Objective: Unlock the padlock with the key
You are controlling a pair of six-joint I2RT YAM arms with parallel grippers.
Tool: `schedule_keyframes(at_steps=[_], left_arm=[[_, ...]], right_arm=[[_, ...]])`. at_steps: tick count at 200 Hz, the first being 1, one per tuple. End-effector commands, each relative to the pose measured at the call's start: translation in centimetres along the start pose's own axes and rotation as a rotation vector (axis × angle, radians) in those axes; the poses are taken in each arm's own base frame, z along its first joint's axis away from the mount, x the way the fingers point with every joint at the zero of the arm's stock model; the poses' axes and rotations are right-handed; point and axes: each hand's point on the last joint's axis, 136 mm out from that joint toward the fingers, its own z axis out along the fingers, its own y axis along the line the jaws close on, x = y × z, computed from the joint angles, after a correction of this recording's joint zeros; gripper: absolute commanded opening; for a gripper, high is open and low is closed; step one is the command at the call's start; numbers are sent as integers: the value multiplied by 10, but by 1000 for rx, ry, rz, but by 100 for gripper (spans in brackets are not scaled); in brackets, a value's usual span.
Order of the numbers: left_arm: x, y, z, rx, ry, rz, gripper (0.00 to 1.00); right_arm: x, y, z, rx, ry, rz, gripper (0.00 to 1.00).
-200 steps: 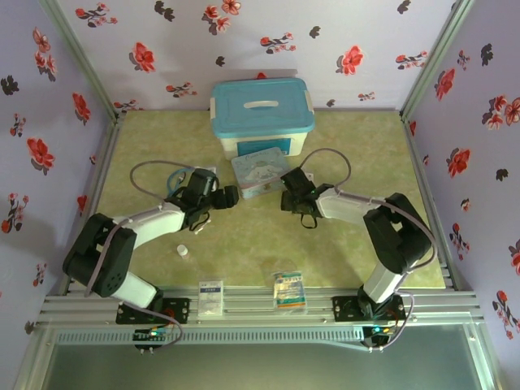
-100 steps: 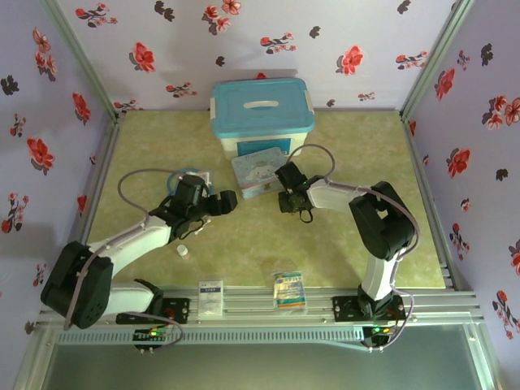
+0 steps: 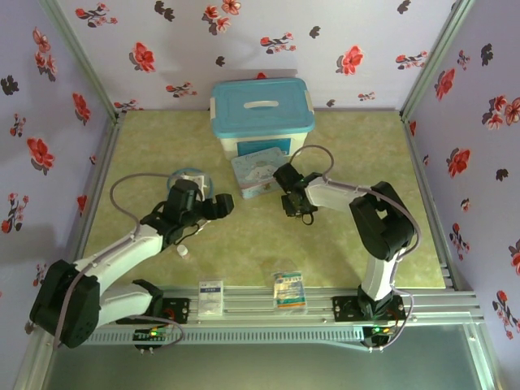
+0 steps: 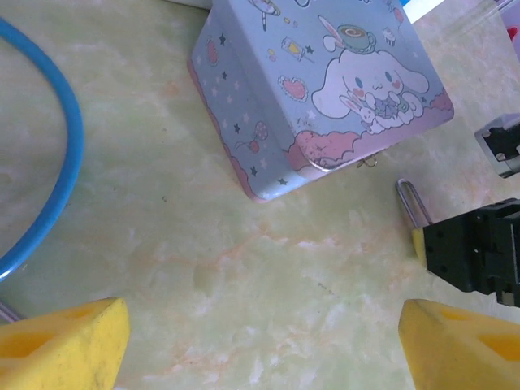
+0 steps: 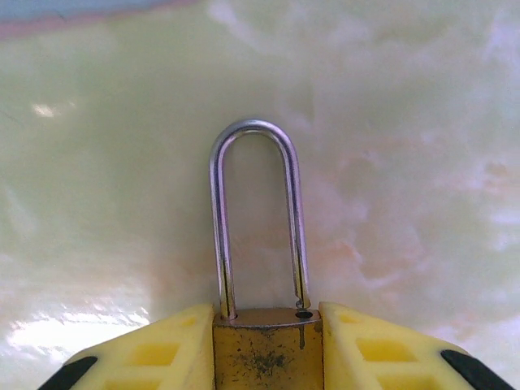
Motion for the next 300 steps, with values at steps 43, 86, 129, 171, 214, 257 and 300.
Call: schedule_keyframes(at_steps=[43, 86, 129, 171, 214, 257, 300], left_arm=[[7, -1, -25, 25, -10, 4, 88], [11, 2, -31, 20, -7, 11, 88], [9, 6, -32, 3, -5, 34, 89], [-21, 13, -54, -50, -71, 60, 96], [-80, 92, -101, -421, -310, 82, 100], [-106, 162, -119, -652, -469, 120, 100], [-103, 205, -87, -749, -445, 215, 100]], right_arm=[[68, -70, -22, 201, 201, 12, 35], [79, -87, -21, 216, 222, 5, 35], [80, -83, -18, 166, 215, -2, 43], [55, -81, -40, 143, 121, 12, 51], [-21, -135, -115, 360, -352, 84, 99], [-39, -219, -133, 381, -660, 381, 99], [-47, -238, -88, 365, -767, 386, 99]])
